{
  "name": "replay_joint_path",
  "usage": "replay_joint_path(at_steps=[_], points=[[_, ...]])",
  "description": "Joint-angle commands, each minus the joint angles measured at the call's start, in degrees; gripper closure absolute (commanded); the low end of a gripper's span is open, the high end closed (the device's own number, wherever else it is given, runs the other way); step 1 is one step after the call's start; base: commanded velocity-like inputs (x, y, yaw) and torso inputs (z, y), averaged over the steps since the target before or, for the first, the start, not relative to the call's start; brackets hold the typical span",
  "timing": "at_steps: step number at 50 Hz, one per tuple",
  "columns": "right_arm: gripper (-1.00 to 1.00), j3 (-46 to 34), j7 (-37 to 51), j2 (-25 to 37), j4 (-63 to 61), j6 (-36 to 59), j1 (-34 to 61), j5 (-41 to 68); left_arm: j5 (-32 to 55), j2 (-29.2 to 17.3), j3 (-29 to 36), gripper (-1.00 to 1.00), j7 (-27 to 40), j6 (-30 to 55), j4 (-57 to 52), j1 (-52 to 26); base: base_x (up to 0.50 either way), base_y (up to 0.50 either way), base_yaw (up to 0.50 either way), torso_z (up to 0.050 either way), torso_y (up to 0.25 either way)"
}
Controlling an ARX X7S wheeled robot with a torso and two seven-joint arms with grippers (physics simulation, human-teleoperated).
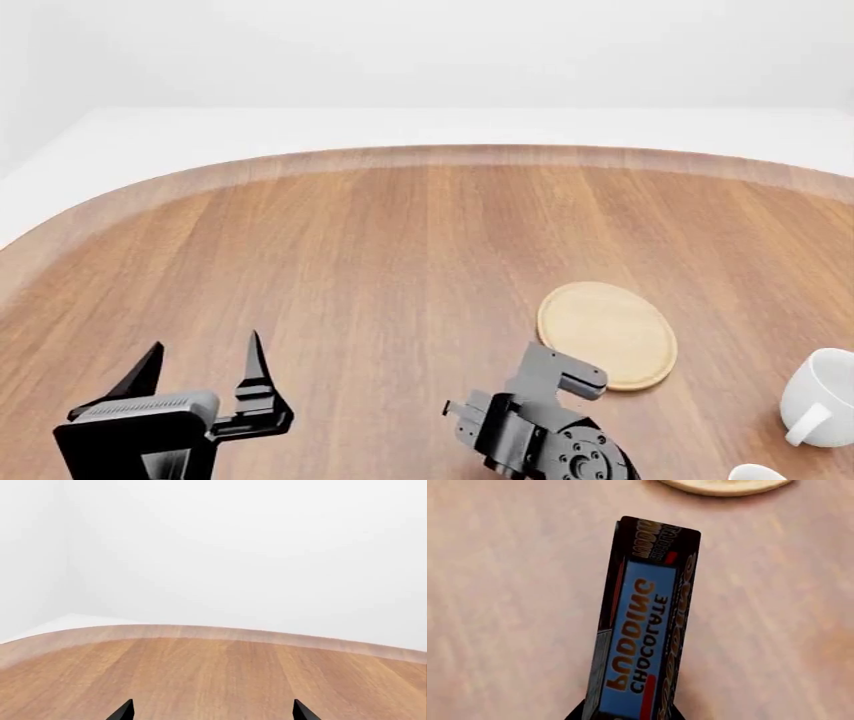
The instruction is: Put the chocolate pudding to the left of the plate.
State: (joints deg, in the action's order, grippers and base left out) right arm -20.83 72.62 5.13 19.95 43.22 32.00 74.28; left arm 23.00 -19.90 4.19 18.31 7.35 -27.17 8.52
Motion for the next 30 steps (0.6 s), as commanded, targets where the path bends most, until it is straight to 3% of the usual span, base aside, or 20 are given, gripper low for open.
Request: replay_joint_path(at_steps=[1, 12, 21, 30], points=[[1.00, -2.15, 1.46, 1.92, -8.40, 1.63, -1.55, 0.02, 0.31, -0.21, -0.08, -1.00, 0.19, -0.20, -0.35, 0.19, 0.00, 0.00, 0.00, 0.000, 0.000], [1.00, -6.18, -0.24, 4.43, -13.40, 5.04, 0.12, -0.98, 0.74, -0.43, -0.16, -1.00, 0.32, -0.22, -0.51, 0.20, 0.00, 0.00, 0.00, 0.000, 0.000], [1.00, -9.13, -6.60, 6.93, -17.44, 6.88, 2.05, -1.47, 1.70, -0.90, 0.05, -1.00, 1.02, 2.30, -0.69, -1.57, 0.00, 0.00, 0.00, 0.000, 0.000], [1.00, -10.55, -9.31, 8.31, -18.16, 9.40, 5.54, -0.88, 5.56, -3.29, 1.07, -1.00, 3.23, 13.33, -3.53, -8.70, 0.00, 0.00, 0.00, 0.000, 0.000]])
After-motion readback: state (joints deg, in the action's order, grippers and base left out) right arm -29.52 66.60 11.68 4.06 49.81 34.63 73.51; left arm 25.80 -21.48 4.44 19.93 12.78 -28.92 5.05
